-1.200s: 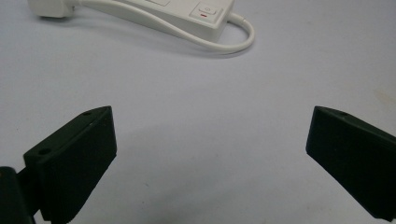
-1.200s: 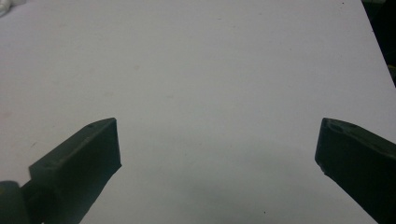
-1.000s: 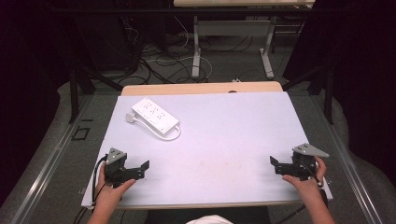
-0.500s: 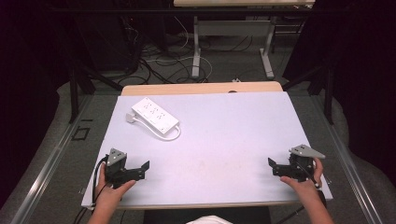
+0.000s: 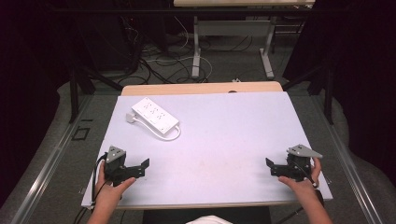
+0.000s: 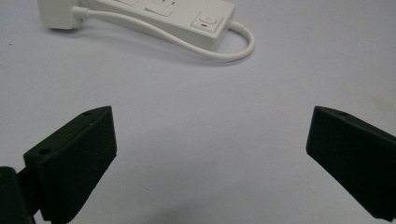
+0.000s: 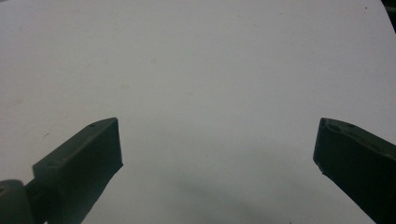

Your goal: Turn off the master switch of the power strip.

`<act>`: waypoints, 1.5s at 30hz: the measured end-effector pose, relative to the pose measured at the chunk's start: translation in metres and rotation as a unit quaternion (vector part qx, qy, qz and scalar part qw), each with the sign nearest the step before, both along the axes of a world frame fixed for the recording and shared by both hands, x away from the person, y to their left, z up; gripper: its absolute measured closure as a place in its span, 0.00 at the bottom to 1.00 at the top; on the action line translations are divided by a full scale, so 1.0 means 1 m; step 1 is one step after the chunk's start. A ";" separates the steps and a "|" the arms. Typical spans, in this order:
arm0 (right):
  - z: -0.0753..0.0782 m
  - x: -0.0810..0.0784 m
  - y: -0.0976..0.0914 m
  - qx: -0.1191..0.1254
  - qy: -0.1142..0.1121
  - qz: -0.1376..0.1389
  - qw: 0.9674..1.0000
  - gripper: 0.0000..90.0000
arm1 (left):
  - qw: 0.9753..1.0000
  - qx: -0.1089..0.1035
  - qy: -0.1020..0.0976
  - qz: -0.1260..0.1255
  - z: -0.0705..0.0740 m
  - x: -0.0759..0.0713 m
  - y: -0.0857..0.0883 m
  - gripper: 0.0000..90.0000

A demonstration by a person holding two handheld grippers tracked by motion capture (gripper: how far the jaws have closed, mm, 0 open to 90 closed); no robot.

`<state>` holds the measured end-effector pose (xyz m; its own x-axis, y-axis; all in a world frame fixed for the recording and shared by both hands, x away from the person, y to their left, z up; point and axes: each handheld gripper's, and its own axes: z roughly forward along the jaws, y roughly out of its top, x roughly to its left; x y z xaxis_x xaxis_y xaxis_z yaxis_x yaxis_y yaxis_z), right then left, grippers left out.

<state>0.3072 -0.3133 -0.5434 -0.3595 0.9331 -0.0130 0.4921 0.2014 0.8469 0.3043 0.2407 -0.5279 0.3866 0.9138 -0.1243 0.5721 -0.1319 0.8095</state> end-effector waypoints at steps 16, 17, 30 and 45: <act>-0.001 -0.001 0.001 -0.005 0.001 -0.007 1.000 0.02 | 1.000 0.007 -0.002 0.004 0.013 0.005 -0.001 0.02; -0.001 -0.001 0.001 -0.005 0.001 -0.007 1.000 0.02 | 1.000 0.010 -0.004 0.003 0.014 0.006 -0.001 0.02; -0.003 0.000 0.000 -0.008 -0.002 -0.005 1.000 0.02 | 1.000 0.015 0.006 0.007 0.029 0.015 -0.001 0.04; -0.003 0.000 0.000 -0.004 -0.001 -0.008 1.000 0.03 | 1.000 0.010 0.005 0.009 0.051 0.026 0.002 0.06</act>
